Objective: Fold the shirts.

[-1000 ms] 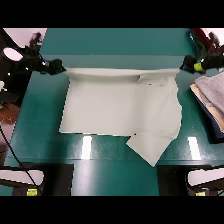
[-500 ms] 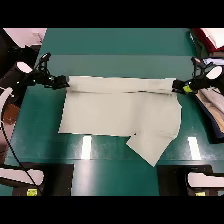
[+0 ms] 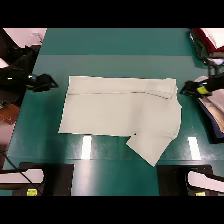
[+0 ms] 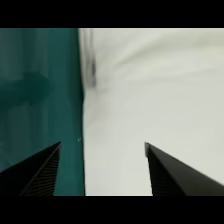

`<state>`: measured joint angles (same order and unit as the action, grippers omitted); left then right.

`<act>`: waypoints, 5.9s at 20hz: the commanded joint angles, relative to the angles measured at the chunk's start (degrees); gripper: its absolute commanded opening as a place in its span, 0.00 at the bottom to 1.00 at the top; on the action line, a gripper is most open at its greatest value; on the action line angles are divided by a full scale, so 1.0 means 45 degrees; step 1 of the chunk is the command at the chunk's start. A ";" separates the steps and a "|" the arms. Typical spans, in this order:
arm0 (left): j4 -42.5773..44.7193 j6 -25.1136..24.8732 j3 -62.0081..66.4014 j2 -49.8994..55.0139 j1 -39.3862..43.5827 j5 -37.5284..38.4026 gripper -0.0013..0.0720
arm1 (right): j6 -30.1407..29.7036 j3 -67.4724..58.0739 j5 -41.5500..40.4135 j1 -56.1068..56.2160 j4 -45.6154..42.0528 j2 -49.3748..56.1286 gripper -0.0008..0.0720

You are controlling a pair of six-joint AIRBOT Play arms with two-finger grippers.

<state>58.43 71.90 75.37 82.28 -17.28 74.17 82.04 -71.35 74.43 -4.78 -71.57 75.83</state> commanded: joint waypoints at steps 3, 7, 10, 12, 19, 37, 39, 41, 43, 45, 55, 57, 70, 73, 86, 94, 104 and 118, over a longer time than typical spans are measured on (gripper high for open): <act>0.0306 -0.0559 -0.3555 -0.2448 -0.1195 0.1763 0.84 | -0.0345 0.1486 0.1209 -0.1146 0.0019 -0.2681 0.50; 0.0325 -0.0996 -0.6926 -0.2997 -0.1195 0.0874 0.84 | -0.0345 0.2890 0.0869 -0.1132 0.0078 -0.4036 0.31; 0.0204 -0.0991 -0.7844 -0.2992 -0.1195 0.0277 0.84 | -0.0403 0.3347 0.0597 -0.1137 0.0704 -0.4595 0.31; 0.0160 -0.0986 -0.7902 -0.2992 -0.1180 0.0398 0.84 | -0.0408 0.3366 0.0427 -0.1137 0.1054 -0.4760 0.31; -0.0782 -0.0996 -0.8699 -0.2992 -0.1180 -0.0238 0.84 | -0.0408 0.3366 0.0243 -0.1132 0.1700 -0.4862 0.31; -0.1127 -0.0636 -0.6557 -0.3327 0.0607 0.0078 0.05 | -0.0398 0.6081 0.2030 -0.2463 0.1559 -0.5047 0.47; -0.1336 -0.0641 -0.6528 -0.3633 0.0602 -0.0005 0.05 | -0.0398 0.7558 0.2171 -0.2963 0.1583 -0.5042 0.72; -0.1418 -0.0641 -0.6528 -0.3662 0.0602 0.0010 0.05 | -0.0393 0.8806 0.2011 -0.3089 0.1656 -0.5042 0.70; -0.1457 -0.0641 -0.6528 -0.3662 0.0602 -0.0005 0.05 | -0.0393 0.9724 0.1787 -0.2982 0.1724 -0.5042 0.69; -0.1467 -0.0641 -0.6528 -0.3662 0.0602 0.0010 0.05 | -0.0219 1.0316 0.1525 -0.2477 0.1719 -0.5042 0.68; -0.1462 -0.0651 -0.6528 -0.3662 0.0602 0.0049 0.05 | 0.1200 1.0773 -0.1331 0.0442 0.1991 -0.5042 0.41; -0.1462 -0.0651 -0.6528 -0.3662 0.0602 0.0053 0.05 | 0.1190 1.0773 -0.1345 0.0427 0.1957 -0.5047 0.11; 0.0923 0.0024 -0.8908 -0.7091 0.0602 0.1593 0.05 | 0.1083 0.7718 0.3381 0.0432 -0.1919 -0.7257 0.03; 0.0486 0.0340 -1.0229 -0.7849 0.0607 0.2409 0.05 | 0.0996 0.7713 0.3920 0.0432 -0.1972 -0.8854 0.03; -0.1200 0.0937 -0.7106 -0.6921 0.0607 -0.1763 0.05 | 0.0656 0.3191 0.0593 0.1661 -0.0792 -0.4284 0.03; -0.2560 0.0083 -0.5435 -0.2744 0.0607 -0.3541 0.05 | 0.0661 0.0083 0.0155 0.2069 -0.0767 -0.0073 0.03; -0.3740 -0.1647 -0.3011 0.0345 0.1778 -0.5251 0.05 | 0.0665 -0.1875 -0.0670 0.2069 -0.0034 0.2181 0.03; -0.3910 0.0505 -0.0364 0.0355 0.1904 -0.2589 0.06 | -0.1166 -0.2370 0.1593 -0.0573 0.1443 0.2404 0.69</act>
<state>40.91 74.24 72.99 83.83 -9.45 56.27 81.01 -84.23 76.51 -2.63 -68.73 86.72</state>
